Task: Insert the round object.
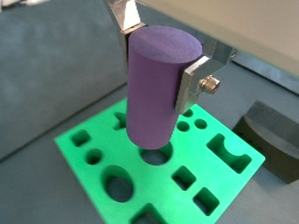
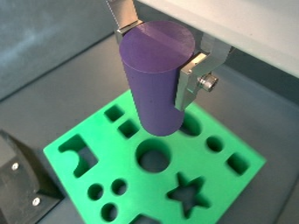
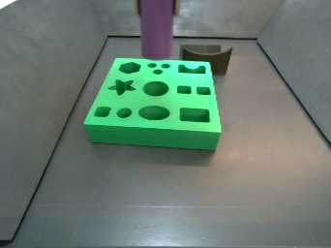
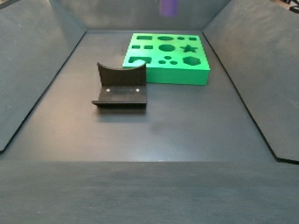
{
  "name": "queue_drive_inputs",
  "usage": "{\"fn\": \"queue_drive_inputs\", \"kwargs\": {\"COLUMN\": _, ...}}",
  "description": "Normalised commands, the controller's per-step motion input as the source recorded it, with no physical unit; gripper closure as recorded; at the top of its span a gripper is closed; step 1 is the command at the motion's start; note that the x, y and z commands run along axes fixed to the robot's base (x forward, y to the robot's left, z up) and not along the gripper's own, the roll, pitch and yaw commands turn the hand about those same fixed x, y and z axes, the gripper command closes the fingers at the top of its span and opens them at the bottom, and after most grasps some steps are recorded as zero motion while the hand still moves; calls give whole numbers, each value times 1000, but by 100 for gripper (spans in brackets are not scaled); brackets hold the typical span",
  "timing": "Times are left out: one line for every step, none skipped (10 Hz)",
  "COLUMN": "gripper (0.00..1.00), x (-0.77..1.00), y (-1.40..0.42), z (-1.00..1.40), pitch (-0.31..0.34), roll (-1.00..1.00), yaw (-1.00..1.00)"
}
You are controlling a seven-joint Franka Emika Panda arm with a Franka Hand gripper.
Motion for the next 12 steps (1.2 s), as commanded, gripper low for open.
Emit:
{"fn": "queue_drive_inputs", "kwargs": {"gripper": 100, "x": 60, "y": 420, "z": -1000, "pitch": -13, "roll": 97, "yaw": 17}}
{"fn": "queue_drive_inputs", "kwargs": {"gripper": 100, "x": -240, "y": 297, "z": -994, "pitch": -117, "roll": 70, "yaw": 0}}
{"fn": "queue_drive_inputs", "kwargs": {"gripper": 100, "x": -329, "y": 234, "z": -746, "pitch": -181, "roll": 0, "yaw": -34}}
{"fn": "queue_drive_inputs", "kwargs": {"gripper": 100, "x": -166, "y": 83, "z": -580, "pitch": -187, "roll": -124, "yaw": 0}}
{"fn": "queue_drive_inputs", "kwargs": {"gripper": 100, "x": -26, "y": 37, "z": -434, "pitch": -71, "roll": -123, "yaw": 0}}
{"fn": "queue_drive_inputs", "kwargs": {"gripper": 100, "x": 0, "y": 0, "z": -380, "pitch": -34, "roll": -114, "yaw": 0}}
{"fn": "queue_drive_inputs", "kwargs": {"gripper": 100, "x": 31, "y": 0, "z": -346, "pitch": 0, "roll": -110, "yaw": 0}}
{"fn": "queue_drive_inputs", "kwargs": {"gripper": 100, "x": 157, "y": 0, "z": -369, "pitch": 0, "roll": -54, "yaw": 0}}
{"fn": "queue_drive_inputs", "kwargs": {"gripper": 100, "x": 106, "y": -11, "z": -360, "pitch": 0, "roll": -81, "yaw": 0}}
{"fn": "queue_drive_inputs", "kwargs": {"gripper": 100, "x": 0, "y": -86, "z": -294, "pitch": -9, "roll": -139, "yaw": -69}}
{"fn": "queue_drive_inputs", "kwargs": {"gripper": 100, "x": 46, "y": -123, "z": -314, "pitch": -7, "roll": -137, "yaw": -89}}
{"fn": "queue_drive_inputs", "kwargs": {"gripper": 100, "x": 194, "y": -103, "z": -443, "pitch": 0, "roll": -59, "yaw": -29}}
